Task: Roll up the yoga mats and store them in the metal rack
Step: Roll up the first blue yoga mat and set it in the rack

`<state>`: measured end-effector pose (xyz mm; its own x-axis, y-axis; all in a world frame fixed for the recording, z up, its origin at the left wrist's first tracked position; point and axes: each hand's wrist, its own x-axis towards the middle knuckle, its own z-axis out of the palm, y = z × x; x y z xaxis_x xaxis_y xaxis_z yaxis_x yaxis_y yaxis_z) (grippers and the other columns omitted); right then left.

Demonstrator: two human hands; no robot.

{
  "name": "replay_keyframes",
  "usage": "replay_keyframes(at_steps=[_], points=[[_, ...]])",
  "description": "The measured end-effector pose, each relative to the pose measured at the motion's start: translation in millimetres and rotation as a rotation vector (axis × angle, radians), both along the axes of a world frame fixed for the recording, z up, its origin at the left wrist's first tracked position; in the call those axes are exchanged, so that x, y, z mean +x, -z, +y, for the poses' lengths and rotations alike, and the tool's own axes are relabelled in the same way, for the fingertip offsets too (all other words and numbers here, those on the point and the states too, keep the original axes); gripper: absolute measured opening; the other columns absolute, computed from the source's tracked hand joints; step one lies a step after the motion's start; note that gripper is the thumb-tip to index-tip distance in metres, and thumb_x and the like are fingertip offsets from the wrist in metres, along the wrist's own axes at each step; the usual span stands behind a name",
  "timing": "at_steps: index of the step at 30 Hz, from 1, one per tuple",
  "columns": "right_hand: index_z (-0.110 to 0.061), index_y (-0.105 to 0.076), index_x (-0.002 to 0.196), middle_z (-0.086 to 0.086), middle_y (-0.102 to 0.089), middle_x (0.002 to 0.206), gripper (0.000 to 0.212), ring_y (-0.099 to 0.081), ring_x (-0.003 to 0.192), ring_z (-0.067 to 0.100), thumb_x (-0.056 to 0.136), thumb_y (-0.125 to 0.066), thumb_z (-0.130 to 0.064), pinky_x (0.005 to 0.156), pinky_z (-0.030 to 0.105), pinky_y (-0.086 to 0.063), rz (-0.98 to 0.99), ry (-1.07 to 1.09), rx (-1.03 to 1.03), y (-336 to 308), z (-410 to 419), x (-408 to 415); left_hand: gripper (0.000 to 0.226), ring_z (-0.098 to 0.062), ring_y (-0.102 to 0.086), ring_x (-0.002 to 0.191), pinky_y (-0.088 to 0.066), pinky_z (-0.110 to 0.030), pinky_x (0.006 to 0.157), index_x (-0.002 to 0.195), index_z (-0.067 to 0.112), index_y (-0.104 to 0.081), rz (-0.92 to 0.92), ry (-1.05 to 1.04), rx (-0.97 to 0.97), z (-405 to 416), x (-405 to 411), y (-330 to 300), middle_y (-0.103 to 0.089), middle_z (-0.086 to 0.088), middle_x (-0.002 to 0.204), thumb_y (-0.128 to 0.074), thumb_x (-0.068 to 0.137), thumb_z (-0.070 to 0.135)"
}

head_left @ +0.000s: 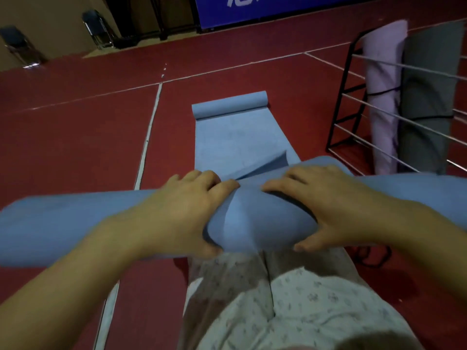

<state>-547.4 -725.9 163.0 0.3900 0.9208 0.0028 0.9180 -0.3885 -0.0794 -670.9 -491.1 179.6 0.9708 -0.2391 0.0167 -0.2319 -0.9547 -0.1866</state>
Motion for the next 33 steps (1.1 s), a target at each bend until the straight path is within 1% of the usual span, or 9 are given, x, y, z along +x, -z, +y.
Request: replay_keyframes(at_steps=[2, 6, 11, 14, 17, 21, 25, 29, 33], points=[[-0.055, -0.011, 0.134, -0.016, -0.037, 0.119, 0.091, -0.040, 0.110, 0.009, 0.061, -0.065, -0.067, 0.089, 0.036, -0.034, 0.043, -0.008, -0.032, 14, -3, -7, 0.093, -0.022, -0.053, 0.101, -0.049, -0.042, 0.079, 0.142, 0.027, -0.024, 0.055, 0.007, -0.003, -9, -4, 14, -0.049, 0.000, 0.119, -0.053, 0.065, 0.070], [-0.058, -0.014, 0.133, -0.020, -0.040, 0.120, 0.092, -0.043, 0.112, 0.005, 0.060, -0.069, -0.066, 0.094, 0.034, -0.037, 0.139, -0.009, -0.045, 14, 10, 13, 0.105, -0.011, -0.036, 0.129, -0.035, -0.028, 0.103, 0.149, 0.037, -0.008, 0.241, -0.119, -0.244, 7, 3, 21, -0.029, 0.011, 0.146, -0.072, 0.069, 0.060], [-0.064, -0.028, 0.122, -0.026, -0.042, 0.130, 0.084, -0.046, 0.117, 0.000, 0.058, -0.081, -0.056, 0.101, 0.032, -0.042, 0.505, -0.068, -0.064, 0, 27, 51, 0.084, -0.027, -0.043, 0.130, -0.041, -0.054, 0.100, 0.143, 0.038, -0.023, -0.029, 0.002, -0.213, 11, -3, 18, -0.036, -0.002, 0.148, -0.067, 0.073, 0.051], [-0.070, -0.030, 0.117, -0.028, -0.050, 0.123, 0.081, -0.056, 0.108, -0.001, 0.057, -0.082, -0.055, 0.094, 0.032, -0.050, 0.643, -0.060, -0.119, -3, 33, 67, 0.086, -0.032, -0.042, 0.129, -0.034, -0.065, 0.101, 0.141, 0.041, -0.025, -0.064, -0.026, -0.158, 2, 0, 27, -0.038, -0.007, 0.145, -0.073, 0.070, 0.053], [-0.065, -0.037, 0.121, -0.021, -0.056, 0.118, 0.081, -0.063, 0.099, 0.002, 0.058, -0.084, -0.050, 0.088, 0.034, -0.055, 0.742, -0.033, -0.157, -4, 40, 80, 0.085, -0.030, -0.041, 0.128, -0.033, -0.059, 0.103, 0.138, 0.045, -0.025, -0.066, -0.060, -0.200, 1, 10, 27, -0.039, -0.004, 0.142, -0.075, 0.069, 0.053], [-0.063, -0.042, 0.121, -0.012, -0.057, 0.123, 0.080, -0.065, 0.101, 0.008, 0.053, -0.082, -0.055, 0.089, 0.035, -0.055, 0.764, 0.005, -0.192, -8, 50, 92, 0.084, -0.013, -0.037, 0.126, -0.035, -0.039, 0.104, 0.141, 0.049, -0.028, 0.104, -0.101, -0.349, 12, 27, 15, -0.035, 0.012, 0.140, -0.074, 0.070, 0.055], [-0.064, -0.040, 0.122, -0.018, -0.051, 0.130, 0.080, -0.055, 0.113, 0.002, 0.055, -0.081, -0.061, 0.100, 0.030, -0.047, 0.633, 0.032, -0.159, -14, 50, 94, 0.084, -0.006, -0.045, 0.117, -0.039, -0.026, 0.099, 0.138, 0.048, -0.037, 0.182, -0.098, -0.490, 22, 44, 7, -0.044, 0.015, 0.131, -0.078, 0.065, 0.054], [-0.062, -0.037, 0.124, -0.020, -0.044, 0.130, 0.069, -0.044, 0.119, -0.002, 0.069, -0.077, -0.053, 0.103, 0.028, -0.040, 0.404, -0.005, 0.047, -18, 40, 81, 0.084, -0.008, -0.047, 0.121, -0.040, -0.032, 0.103, 0.136, 0.047, -0.040, 0.297, -0.110, -0.510, 33, 67, -3, -0.048, 0.014, 0.133, -0.081, 0.063, 0.053], [-0.070, -0.035, 0.118, -0.035, -0.037, 0.123, 0.062, -0.039, 0.119, -0.008, 0.063, -0.064, -0.070, 0.104, 0.025, -0.037, 0.361, -0.036, 0.215, -7, 37, 59, 0.077, -0.001, -0.052, 0.116, -0.046, -0.031, 0.101, 0.132, 0.044, -0.049, 0.440, -0.159, -0.627, 43, 86, -13, -0.052, 0.024, 0.130, -0.085, 0.064, 0.044]])
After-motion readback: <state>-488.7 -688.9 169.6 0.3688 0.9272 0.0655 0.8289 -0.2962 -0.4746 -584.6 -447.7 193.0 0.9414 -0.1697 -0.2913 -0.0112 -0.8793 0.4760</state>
